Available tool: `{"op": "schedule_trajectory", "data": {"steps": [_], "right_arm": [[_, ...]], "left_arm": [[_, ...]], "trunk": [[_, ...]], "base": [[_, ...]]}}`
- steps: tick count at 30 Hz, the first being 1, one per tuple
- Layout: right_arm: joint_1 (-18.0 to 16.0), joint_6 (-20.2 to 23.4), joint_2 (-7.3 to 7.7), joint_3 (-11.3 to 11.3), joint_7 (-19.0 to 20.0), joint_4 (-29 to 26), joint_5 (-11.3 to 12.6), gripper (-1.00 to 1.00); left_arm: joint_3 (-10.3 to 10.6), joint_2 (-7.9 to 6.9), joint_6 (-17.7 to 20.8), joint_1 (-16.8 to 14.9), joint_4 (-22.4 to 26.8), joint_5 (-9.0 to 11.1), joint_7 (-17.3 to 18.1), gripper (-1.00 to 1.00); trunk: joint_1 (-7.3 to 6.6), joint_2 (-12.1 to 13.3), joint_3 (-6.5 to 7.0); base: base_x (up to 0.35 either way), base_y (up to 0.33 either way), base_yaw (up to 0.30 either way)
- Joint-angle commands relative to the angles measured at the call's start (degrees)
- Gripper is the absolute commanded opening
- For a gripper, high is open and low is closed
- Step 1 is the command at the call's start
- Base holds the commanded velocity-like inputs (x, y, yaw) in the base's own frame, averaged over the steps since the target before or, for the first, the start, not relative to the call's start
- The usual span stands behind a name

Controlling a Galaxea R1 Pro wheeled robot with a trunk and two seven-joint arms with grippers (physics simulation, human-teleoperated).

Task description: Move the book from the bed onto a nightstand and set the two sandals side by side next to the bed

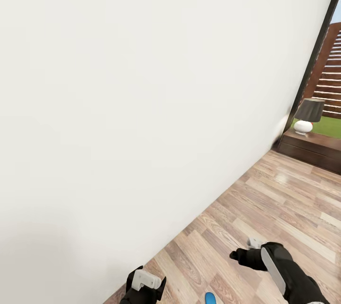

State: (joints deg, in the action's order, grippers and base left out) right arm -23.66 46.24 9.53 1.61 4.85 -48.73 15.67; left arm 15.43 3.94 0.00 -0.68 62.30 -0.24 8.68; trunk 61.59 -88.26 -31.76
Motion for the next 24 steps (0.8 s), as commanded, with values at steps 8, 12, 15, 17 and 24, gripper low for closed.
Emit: {"op": "schedule_trajectory", "data": {"steps": [8, 12, 15, 17, 24], "right_arm": [[-0.7, 2.2, -0.14, 0.1, 0.6, 0.3, 0.2, 1.00], [-0.8, 2.3, -0.17, -0.1, 0.5, 0.5, 0.2, 1.00], [-0.8, 2.2, -0.15, -0.3, 0.5, 0.5, 0.1, 1.00], [-0.8, 2.2, -0.13, -0.3, 0.5, 0.5, -0.1, 1.00], [-0.8, 2.0, -0.13, -0.4, 0.5, 0.6, -0.4, 1.00]], "left_arm": [[-0.1, 0.01, 0.0, 0.0, 0.0, 0.0, 0.2, 1.00], [-0.1, 0.01, 0.0, 0.0, 0.0, 0.0, 0.2, 1.00], [-0.1, 0.01, 0.0, 0.0, 0.0, 0.0, 0.2, 1.00], [0.0, 0.01, 0.0, 0.0, 0.0, 0.0, 0.2, 1.00], [0.0, 0.01, 0.0, 0.0, 0.0, 0.0, 0.2, 1.00]], "trunk": [[0.44, -0.8, -0.42], [1.31, -2.4, -1.14], [1.97, -3.6, -1.68], [2.41, -4.4, -2.03], [3.95, -7.2, -3.29]], "base": [[0.000, 0.000, 0.000], [0.000, 0.000, 0.000], [0.000, 0.000, 0.000], [0.000, 0.000, 0.000], [0.000, 0.000, 0.000]]}}
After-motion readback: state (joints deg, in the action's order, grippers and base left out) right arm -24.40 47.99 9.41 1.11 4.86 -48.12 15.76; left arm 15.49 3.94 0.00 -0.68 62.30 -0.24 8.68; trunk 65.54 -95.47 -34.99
